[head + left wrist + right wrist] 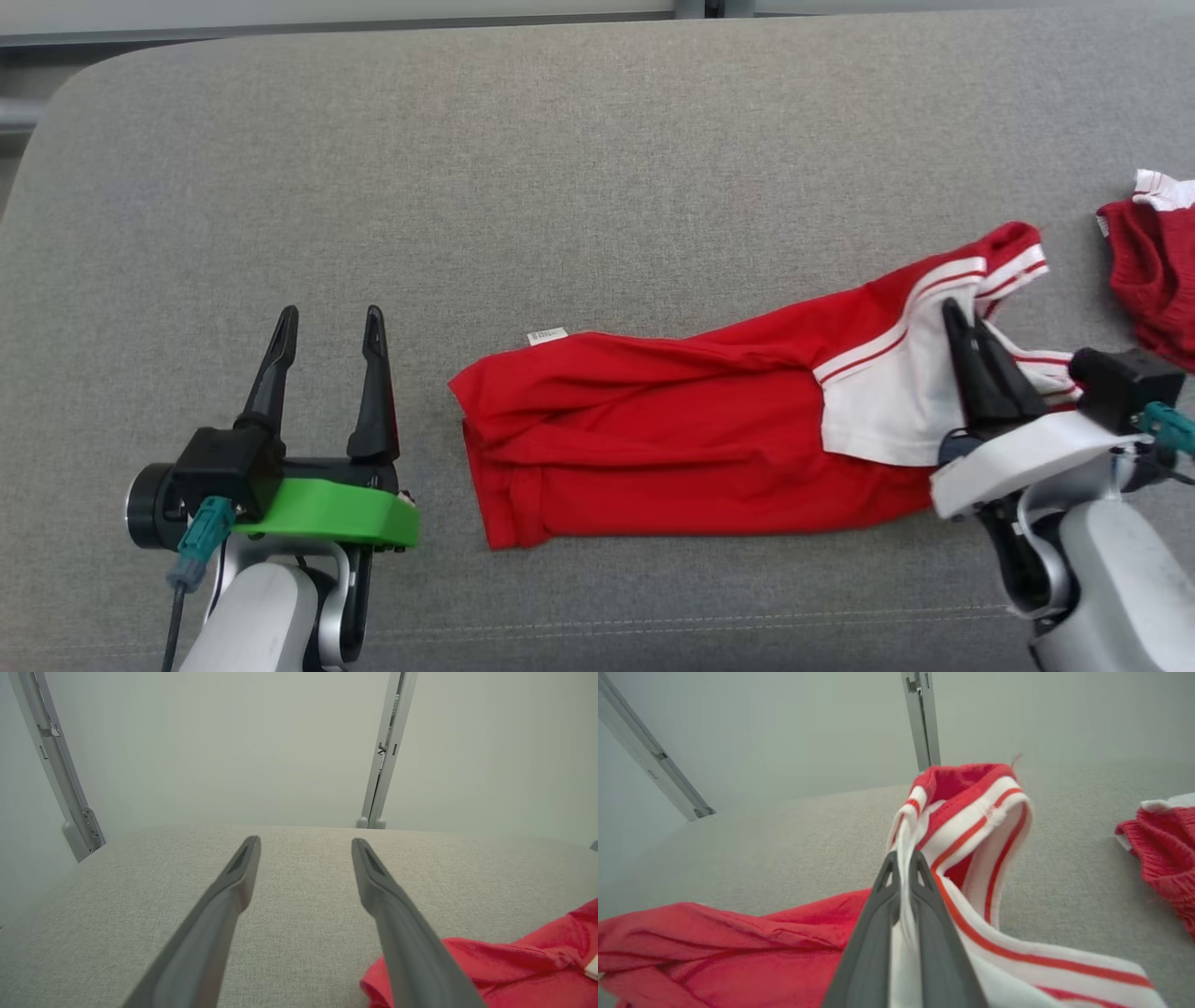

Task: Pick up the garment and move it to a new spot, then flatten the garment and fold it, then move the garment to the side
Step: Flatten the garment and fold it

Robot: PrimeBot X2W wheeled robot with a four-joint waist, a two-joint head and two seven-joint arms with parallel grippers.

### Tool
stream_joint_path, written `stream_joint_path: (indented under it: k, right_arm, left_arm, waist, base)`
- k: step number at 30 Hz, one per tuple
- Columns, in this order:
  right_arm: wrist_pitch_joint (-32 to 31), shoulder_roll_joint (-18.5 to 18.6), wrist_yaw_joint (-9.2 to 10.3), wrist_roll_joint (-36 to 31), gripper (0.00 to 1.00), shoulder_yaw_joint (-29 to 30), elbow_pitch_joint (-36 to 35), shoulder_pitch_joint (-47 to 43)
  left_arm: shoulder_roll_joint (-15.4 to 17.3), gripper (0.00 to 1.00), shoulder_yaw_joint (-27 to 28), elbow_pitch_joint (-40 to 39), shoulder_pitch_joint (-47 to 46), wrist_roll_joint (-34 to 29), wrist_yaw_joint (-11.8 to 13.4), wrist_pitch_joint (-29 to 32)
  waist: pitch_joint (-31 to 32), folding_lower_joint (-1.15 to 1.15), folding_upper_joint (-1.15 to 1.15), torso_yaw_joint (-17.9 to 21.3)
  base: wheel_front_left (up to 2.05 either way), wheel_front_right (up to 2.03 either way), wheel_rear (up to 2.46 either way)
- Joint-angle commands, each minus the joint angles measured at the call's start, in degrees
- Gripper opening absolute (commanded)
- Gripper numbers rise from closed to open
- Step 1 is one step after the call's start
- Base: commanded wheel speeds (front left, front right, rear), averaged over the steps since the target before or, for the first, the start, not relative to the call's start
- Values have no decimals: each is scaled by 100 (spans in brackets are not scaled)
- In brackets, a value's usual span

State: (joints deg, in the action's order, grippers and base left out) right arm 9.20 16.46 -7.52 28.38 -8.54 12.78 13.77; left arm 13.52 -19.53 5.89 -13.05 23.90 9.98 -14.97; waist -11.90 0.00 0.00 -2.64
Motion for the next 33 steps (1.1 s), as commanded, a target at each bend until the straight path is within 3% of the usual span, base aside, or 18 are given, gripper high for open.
stream_joint_path:
  k: [1,6,11,20,29,30,31,32,33]
  right_arm:
    - [-125,-224,6,-63,0,-98,-351,-106]
    - [-458,-850,6,-235,0,-555,-1064,-188]
    - [-560,-1138,4,-220,0,-1021,-1070,-5]
    - [-146,-1343,4,-53,0,-2024,125,531]
    - [393,-1355,3,704,0,-2917,1303,1294]
    - [416,-1357,3,825,24,-3028,1405,1344]
    - [442,-1354,3,854,87,-3110,1482,1426]
    - [477,-1354,3,966,100,-3226,1528,1483]
    - [491,-1361,3,1092,100,-3350,1543,1506]
  left_arm:
    - [5,100,-3,7,23,-42,-36,-17]
    - [-43,100,-66,40,-56,-30,-49,-17]
    - [-75,100,-118,75,-133,-9,-106,-18]
    - [-185,100,-206,166,-214,0,-195,-18]
    - [-280,100,-323,300,-331,-41,-304,-18]
    - [-285,100,-329,309,-341,-45,-312,-18]
    - [-285,100,-334,319,-346,-49,-317,-18]
    - [-291,100,-340,330,-351,-53,-324,-18]
    - [-291,100,-338,336,-356,-53,-327,-18]
  waist:
    - [40,0,0,31]
    - [61,0,0,-5]
    - [42,0,0,-133]
    - [-1,0,0,-529]
    - [-86,0,0,-770]
    - [-92,0,0,-783]
    - [-97,0,0,-791]
    - [-102,0,0,-801]
    - [-105,0,0,-804]
  base:
    - [0,0,0]
    - [0,0,0]
    - [0,0,0]
    - [0,0,0]
    - [0,0,0]
    - [0,0,0]
    - [0,0,0]
    - [0,0,0]
    - [0,0,0]
